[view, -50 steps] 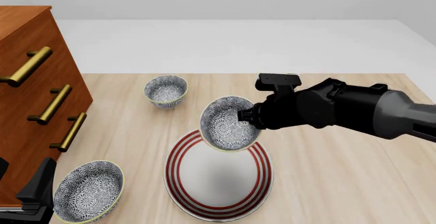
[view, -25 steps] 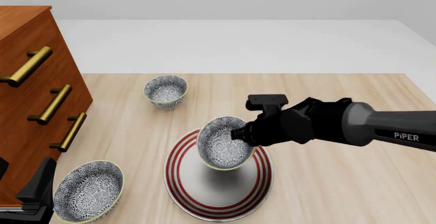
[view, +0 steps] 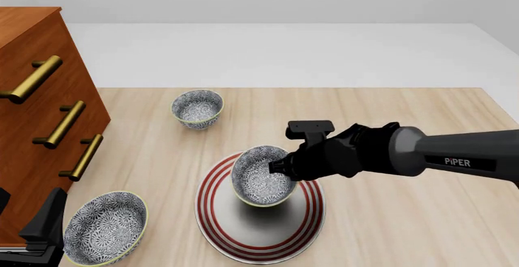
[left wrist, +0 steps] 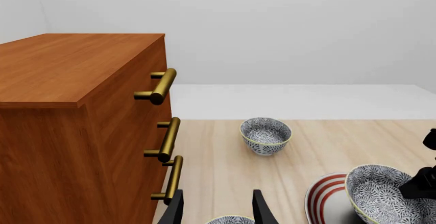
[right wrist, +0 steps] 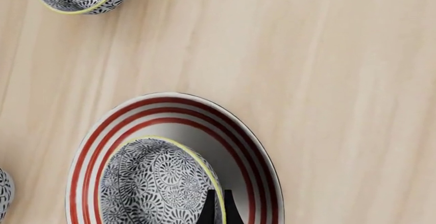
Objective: Pick up the bowl and put it in the middle on the plate.
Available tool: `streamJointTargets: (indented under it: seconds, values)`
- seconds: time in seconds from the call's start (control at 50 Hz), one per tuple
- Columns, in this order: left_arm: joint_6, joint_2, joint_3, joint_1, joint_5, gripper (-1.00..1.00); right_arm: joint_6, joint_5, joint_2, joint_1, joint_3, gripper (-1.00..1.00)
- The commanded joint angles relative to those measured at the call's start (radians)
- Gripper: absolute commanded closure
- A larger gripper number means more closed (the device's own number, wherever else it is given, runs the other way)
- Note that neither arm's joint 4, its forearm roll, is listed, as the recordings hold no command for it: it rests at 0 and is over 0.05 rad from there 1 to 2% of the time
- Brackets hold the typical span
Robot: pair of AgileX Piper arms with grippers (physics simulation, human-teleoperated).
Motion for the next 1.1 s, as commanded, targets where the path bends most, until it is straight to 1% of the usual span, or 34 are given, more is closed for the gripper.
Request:
streamJointTargets:
  seconds: [0.02,0.14,0.2,0.22,0.24,0.38,0.4,0.52,0.62,0.64,0.66,0.74,0.78,0.84,0.9,0.92,0.94,0.98,1.02,1.04,1.06,1.08,1.1]
  values:
    - [0.0,0.0,0.0,0.0,0.0,-1.0,-0.008,-0.018,0.033,0.02,0.008,1.0]
    - [0.0,0.0,0.0,0.0,0.0,-1.0,-0.012,-0.019,0.034,0.022,0.008,1.0]
    - [0.0,0.0,0.0,0.0,0.0,-1.0,0.001,-0.02,0.042,0.031,0.006,1.0]
    - [0.0,0.0,0.0,0.0,0.0,-1.0,-0.008,-0.018,0.042,0.026,0.006,1.0]
    - [0.0,0.0,0.0,0.0,0.0,-1.0,-0.002,-0.019,0.043,0.032,0.005,-1.0]
    - [0.0,0.0,0.0,0.0,0.0,-1.0,-0.001,-0.017,0.04,0.027,0.007,-1.0]
    - [0.0,0.0,0.0,0.0,0.0,-1.0,-0.01,-0.013,0.028,0.02,0.008,-1.0]
    - [0.0,0.0,0.0,0.0,0.0,-1.0,-0.017,-0.004,-0.006,0.011,0.015,-1.0]
    - [0.0,0.0,0.0,0.0,0.0,-1.0,-0.048,0.01,-0.079,-0.018,0.025,-1.0]
    - [0.0,0.0,0.0,0.0,0.0,-1.0,-0.052,0.018,-0.085,-0.013,0.022,-1.0]
    - [0.0,0.0,0.0,0.0,0.0,-1.0,-0.051,0.023,-0.102,-0.025,0.027,-1.0]
    - [0.0,0.0,0.0,0.0,0.0,-1.0,-0.087,0.042,-0.175,-0.062,0.035,-1.0]
    - [0.0,0.0,0.0,0.0,0.0,-1.0,-0.094,0.063,-0.21,-0.056,0.03,-1.0]
    - [0.0,0.0,0.0,0.0,0.0,-1.0,-0.12,0.082,-0.267,-0.072,0.035,-1.0]
    - [0.0,0.0,0.0,0.0,0.0,-1.0,-0.12,0.11,-0.334,-0.086,0.038,-1.0]
    - [0.0,0.0,0.0,0.0,0.0,-1.0,-0.128,0.126,-0.372,-0.096,0.042,-1.0]
    - [0.0,0.0,0.0,0.0,0.0,-1.0,-0.121,0.135,-0.391,-0.093,0.043,-1.0]
    - [0.0,0.0,0.0,0.0,0.0,-1.0,-0.139,0.152,-0.448,-0.105,0.048,-1.0]
    - [0.0,0.0,0.0,0.0,0.0,-1.0,-0.129,0.183,-0.504,-0.101,0.044,-1.0]
    - [0.0,0.0,0.0,0.0,0.0,-1.0,-0.143,0.201,-0.555,-0.129,0.048,-1.0]
    - [0.0,0.0,0.0,0.0,0.0,-1.0,-0.149,0.211,-0.586,-0.139,0.049,-1.0]
    - [0.0,0.0,0.0,0.0,0.0,-1.0,-0.138,0.227,-0.611,-0.134,0.048,-1.0]
    - [0.0,0.0,0.0,0.0,0.0,-1.0,-0.14,0.237,-0.641,-0.152,0.054,-1.0]
